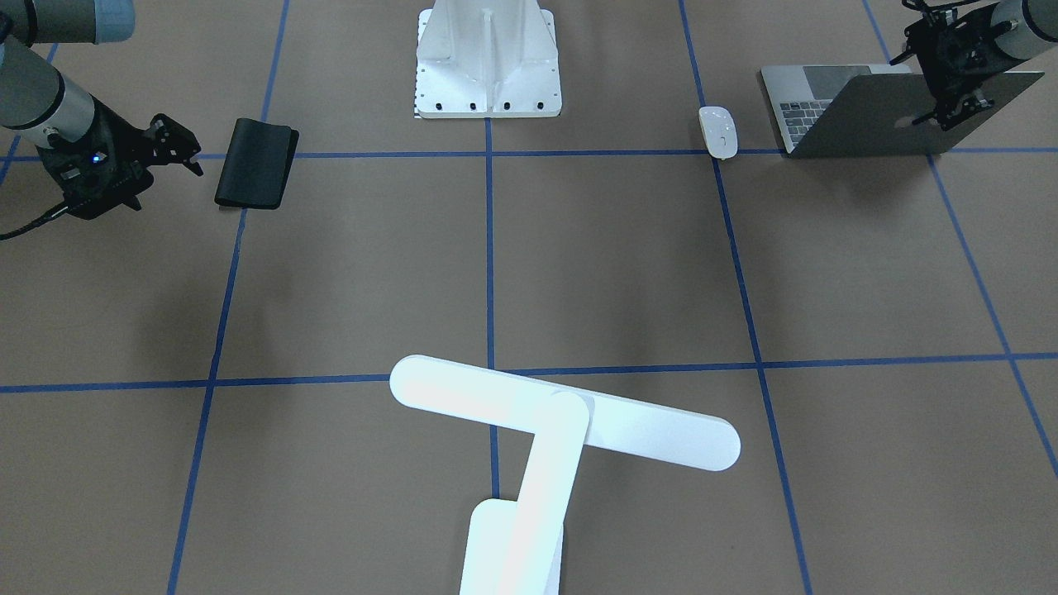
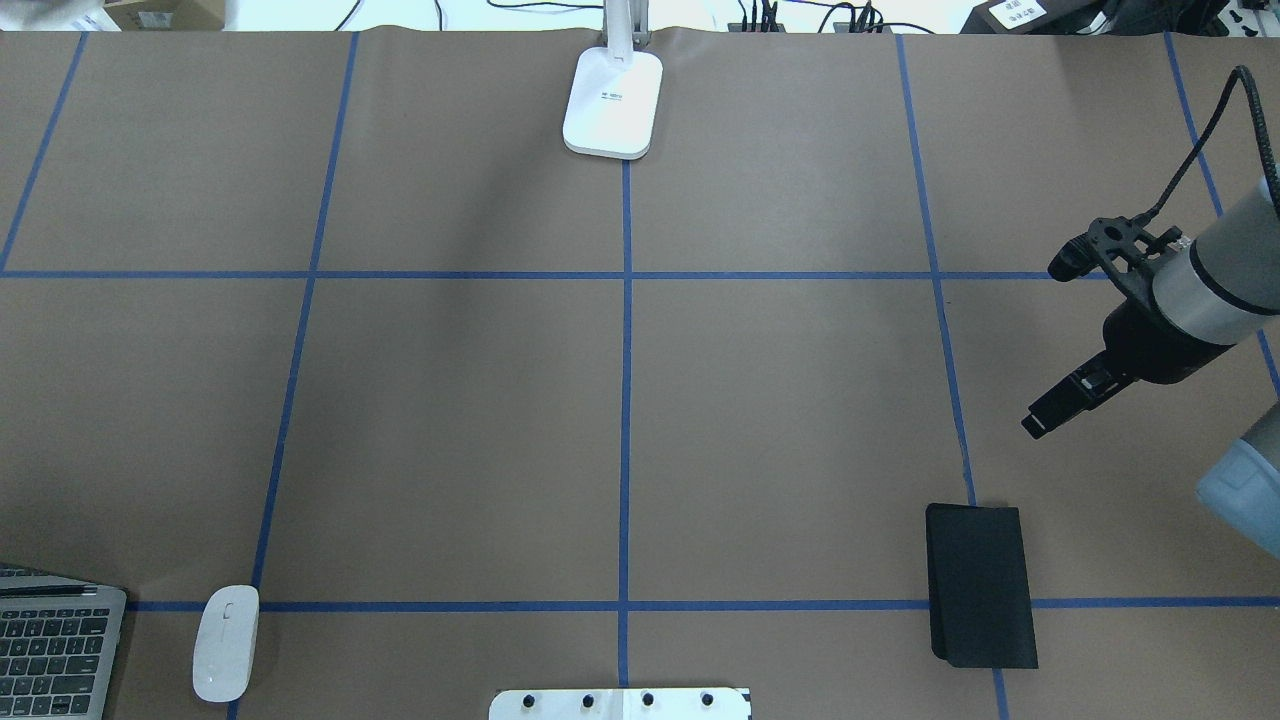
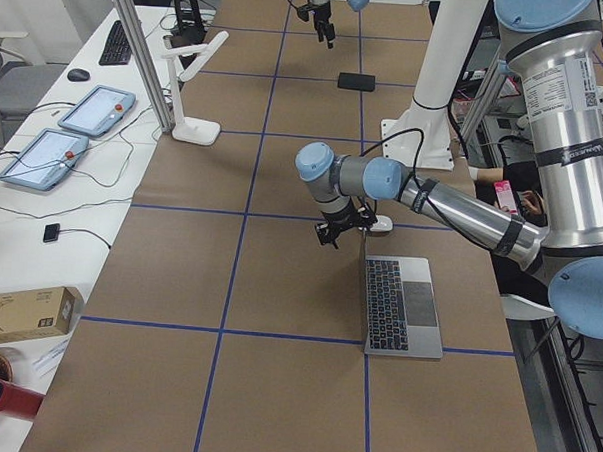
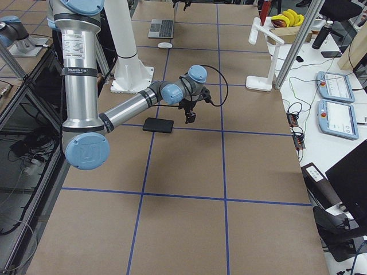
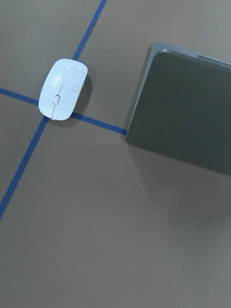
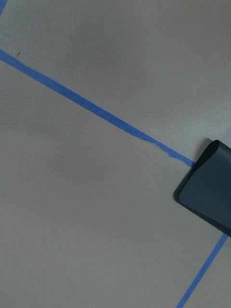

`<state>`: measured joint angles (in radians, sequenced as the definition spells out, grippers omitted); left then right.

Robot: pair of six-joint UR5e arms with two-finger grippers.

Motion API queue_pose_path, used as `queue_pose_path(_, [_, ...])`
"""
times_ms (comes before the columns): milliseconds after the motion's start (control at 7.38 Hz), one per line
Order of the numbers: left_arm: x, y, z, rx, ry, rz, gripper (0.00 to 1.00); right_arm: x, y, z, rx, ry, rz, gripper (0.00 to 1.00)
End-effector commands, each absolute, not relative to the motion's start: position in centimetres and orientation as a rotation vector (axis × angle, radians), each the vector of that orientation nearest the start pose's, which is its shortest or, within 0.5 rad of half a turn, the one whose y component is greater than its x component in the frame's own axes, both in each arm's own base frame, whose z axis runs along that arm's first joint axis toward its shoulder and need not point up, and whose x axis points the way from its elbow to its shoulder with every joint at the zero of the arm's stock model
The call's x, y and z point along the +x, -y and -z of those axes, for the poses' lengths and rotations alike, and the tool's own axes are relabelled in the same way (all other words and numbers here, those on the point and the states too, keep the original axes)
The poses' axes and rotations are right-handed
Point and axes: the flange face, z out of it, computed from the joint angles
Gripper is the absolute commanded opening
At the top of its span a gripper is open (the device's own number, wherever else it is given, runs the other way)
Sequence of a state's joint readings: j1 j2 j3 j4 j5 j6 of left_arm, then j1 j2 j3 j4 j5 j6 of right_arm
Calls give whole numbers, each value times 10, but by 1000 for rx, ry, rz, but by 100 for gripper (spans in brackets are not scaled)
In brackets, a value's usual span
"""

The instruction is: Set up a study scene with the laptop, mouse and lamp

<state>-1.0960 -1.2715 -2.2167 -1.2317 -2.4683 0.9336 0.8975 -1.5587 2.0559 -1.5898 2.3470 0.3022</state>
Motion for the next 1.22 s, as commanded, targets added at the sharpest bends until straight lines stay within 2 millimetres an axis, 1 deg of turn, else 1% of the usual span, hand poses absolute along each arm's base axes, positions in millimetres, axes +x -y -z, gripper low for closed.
queue_pose_path(0, [112,326,-503,250,-950,-1404,95,-245,408,-416,46,896,534,100])
queue_pose_path(136, [113,324,-503,271,-947,-1443,95,-245,408,-416,46,895,534,100])
queue_pose_path(271, [118,324,-502,288,-940,-1475,94,-244,408,-418,44,895,531,100])
queue_pose_path(407, [119,320,-506,304,-938,-1515,92,-244,408,-418,44,895,531,100])
queue_pose_path(678, [116,314,-511,326,-940,-1581,89,-245,408,-420,42,892,533,100])
queue_pose_path(813, [115,313,-514,329,-940,-1597,83,-245,408,-419,43,893,533,100])
queue_pose_path(949, [111,305,-522,318,-940,-1618,72,-245,408,-420,42,892,533,100])
queue_pose_path(1084, [108,302,-523,317,-940,-1619,57,-245,409,-421,41,890,532,100])
